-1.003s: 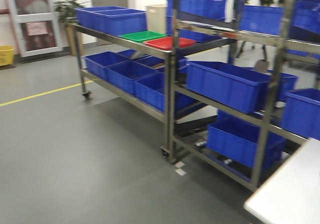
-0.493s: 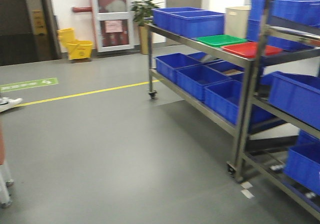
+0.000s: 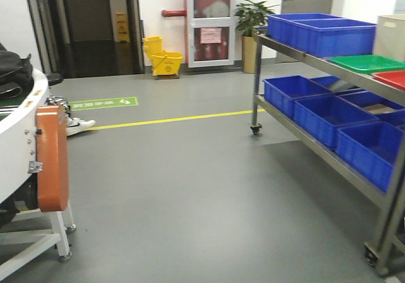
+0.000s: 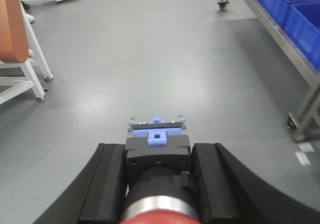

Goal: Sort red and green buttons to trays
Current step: 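Drive the base with both buttons held to the green and red trays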

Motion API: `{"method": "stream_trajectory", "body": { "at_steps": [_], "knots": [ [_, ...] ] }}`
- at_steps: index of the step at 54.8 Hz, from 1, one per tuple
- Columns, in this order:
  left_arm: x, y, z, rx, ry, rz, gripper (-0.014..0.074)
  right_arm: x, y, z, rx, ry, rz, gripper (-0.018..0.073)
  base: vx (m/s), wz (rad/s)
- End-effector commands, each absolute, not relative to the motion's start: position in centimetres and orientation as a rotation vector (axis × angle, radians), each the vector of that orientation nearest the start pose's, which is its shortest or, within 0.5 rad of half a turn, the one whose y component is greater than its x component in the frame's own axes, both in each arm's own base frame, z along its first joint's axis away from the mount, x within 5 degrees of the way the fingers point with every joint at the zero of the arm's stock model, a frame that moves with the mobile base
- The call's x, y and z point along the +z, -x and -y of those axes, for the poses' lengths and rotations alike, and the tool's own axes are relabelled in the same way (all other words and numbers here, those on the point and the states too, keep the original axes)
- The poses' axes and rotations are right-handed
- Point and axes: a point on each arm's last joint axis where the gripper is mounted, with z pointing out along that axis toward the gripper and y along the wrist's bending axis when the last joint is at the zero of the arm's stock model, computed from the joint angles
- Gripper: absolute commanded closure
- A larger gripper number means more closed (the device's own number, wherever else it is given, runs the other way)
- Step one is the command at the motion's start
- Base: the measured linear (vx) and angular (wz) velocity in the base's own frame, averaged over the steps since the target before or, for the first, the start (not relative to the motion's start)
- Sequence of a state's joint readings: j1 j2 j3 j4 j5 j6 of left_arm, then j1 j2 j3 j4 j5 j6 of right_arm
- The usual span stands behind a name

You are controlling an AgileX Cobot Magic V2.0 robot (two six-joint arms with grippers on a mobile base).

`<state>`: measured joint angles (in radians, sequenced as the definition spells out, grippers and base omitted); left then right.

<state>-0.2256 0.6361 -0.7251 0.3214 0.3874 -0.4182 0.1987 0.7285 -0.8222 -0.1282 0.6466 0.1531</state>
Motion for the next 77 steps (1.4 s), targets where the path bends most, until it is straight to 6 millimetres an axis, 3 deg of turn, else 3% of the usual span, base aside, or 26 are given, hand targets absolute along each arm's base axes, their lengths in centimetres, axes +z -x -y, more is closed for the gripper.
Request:
{"method": "stream_trajectory", "body": {
  "at_steps": [1, 77],
  "knots": [
    [38.92, -12.43, 2.06, -0.181, -0.031, -1.647, 0.0599, 38.3, -13.88, -2.08, 0.082, 0.107, -1.913, 0.0568, 0.35, 0.29],
    [38.92, -12.42, 2.06, -0.181, -0.031, -1.647, 0.0599, 38.29, -13.88, -2.08, 0.083, 0.107, -1.914, 0.0568, 0.46, 0.05]
  ]
}}
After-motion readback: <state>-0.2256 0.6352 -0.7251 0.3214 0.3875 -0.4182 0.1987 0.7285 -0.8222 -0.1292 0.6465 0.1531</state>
